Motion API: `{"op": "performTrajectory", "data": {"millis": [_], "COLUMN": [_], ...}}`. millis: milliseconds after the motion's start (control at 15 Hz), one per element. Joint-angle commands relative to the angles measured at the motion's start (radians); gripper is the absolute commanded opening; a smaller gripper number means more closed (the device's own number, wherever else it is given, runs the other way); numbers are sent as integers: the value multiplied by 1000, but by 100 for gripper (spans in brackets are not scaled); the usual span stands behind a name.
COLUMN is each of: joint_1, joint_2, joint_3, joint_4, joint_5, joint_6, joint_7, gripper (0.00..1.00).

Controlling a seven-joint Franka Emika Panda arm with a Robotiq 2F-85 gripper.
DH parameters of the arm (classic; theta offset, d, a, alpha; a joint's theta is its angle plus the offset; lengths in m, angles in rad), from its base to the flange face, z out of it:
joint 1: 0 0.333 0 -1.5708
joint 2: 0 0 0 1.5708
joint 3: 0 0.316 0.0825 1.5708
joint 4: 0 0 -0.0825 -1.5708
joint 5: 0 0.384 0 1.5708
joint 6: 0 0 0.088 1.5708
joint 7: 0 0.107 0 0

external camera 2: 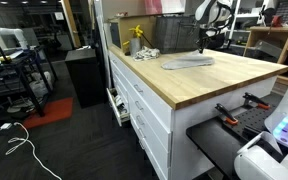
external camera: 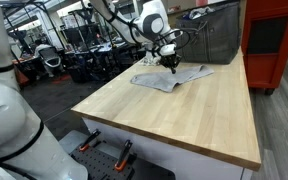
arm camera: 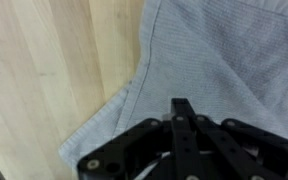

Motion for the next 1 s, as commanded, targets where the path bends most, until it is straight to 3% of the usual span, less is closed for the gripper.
{"op": "performTrajectory", "data": {"millis": [0, 333, 533, 667, 733, 933], "joint_1": [6, 25, 37, 41, 42, 45], "joint_2": [-118, -173, -205, -212, -186, -196], "joint_3": [-25, -33, -26, -26, -31, -30], "joint_4": [-75, -46, -42, -36, -34, -34], "joint_5": [-20, -22, -5, 15, -3, 4], "joint_6": [-105, -318, -379, -384, -358, -360], "joint_7": [-12, 28, 24, 22, 10, 10], "gripper": [0, 0, 0, 27, 7, 27]}}
